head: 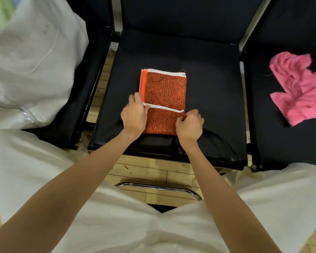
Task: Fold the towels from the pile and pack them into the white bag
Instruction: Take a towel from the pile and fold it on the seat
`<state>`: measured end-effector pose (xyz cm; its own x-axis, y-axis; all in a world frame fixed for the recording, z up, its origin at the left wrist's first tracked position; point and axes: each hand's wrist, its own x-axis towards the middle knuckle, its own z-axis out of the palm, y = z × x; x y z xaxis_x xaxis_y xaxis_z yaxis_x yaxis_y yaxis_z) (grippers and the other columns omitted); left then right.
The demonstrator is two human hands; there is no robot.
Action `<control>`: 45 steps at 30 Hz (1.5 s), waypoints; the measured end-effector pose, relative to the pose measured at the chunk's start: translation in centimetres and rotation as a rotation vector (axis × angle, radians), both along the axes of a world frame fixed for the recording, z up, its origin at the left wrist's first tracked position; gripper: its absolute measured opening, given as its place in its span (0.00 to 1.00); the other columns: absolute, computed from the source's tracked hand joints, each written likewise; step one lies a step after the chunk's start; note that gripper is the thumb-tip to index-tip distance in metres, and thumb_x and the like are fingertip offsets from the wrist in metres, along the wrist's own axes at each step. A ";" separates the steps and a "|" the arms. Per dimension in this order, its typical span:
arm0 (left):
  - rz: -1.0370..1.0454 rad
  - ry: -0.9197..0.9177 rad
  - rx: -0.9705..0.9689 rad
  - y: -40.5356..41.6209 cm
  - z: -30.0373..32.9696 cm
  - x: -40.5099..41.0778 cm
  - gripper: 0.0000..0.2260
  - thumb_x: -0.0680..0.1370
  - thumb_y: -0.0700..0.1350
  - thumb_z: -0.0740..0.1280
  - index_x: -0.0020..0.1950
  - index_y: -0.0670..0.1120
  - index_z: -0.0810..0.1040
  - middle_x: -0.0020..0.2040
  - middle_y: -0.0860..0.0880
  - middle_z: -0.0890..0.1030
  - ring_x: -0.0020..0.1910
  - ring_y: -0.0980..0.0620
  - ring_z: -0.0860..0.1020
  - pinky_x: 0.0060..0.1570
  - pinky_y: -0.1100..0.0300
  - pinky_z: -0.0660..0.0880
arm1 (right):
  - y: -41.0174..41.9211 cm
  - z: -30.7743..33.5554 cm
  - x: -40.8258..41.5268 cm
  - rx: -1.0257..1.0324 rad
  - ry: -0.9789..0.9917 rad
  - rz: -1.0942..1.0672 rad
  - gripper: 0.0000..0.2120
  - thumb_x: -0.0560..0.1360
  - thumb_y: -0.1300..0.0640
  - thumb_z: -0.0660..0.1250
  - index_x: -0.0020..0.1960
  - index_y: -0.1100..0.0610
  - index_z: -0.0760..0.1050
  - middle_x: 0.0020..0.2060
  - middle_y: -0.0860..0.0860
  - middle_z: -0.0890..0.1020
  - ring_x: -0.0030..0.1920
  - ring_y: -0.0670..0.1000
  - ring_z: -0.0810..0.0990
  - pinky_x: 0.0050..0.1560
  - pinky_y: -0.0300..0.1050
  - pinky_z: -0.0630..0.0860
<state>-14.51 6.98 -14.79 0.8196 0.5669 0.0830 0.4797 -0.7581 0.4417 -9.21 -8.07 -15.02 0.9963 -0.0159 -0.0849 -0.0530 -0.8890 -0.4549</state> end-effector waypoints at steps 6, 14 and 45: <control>-0.168 -0.101 0.080 2.0 1.1 -2.3 0.17 0.74 0.44 0.70 0.61 0.41 0.73 0.59 0.41 0.73 0.56 0.43 0.73 0.53 0.48 0.73 | -0.9 0.3 0.2 0.135 -0.150 0.309 0.12 0.73 0.68 0.63 0.53 0.58 0.78 0.54 0.55 0.76 0.56 0.56 0.73 0.58 0.47 0.68; -0.671 0.232 -0.081 4.4 2.4 -5.3 0.25 0.76 0.49 0.70 0.71 0.46 0.71 0.71 0.48 0.71 0.72 0.51 0.67 0.72 0.58 0.58 | -3.5 1.5 -0.5 0.125 0.202 0.786 0.21 0.78 0.51 0.65 0.69 0.55 0.71 0.70 0.56 0.70 0.72 0.53 0.65 0.73 0.48 0.60; 0.232 -0.207 -1.014 1.3 4.5 -1.3 0.21 0.77 0.52 0.67 0.65 0.42 0.69 0.56 0.50 0.75 0.55 0.54 0.75 0.53 0.61 0.70 | -3.1 3.7 2.6 0.817 0.444 0.095 0.06 0.73 0.58 0.68 0.48 0.59 0.76 0.43 0.51 0.81 0.46 0.48 0.80 0.47 0.41 0.75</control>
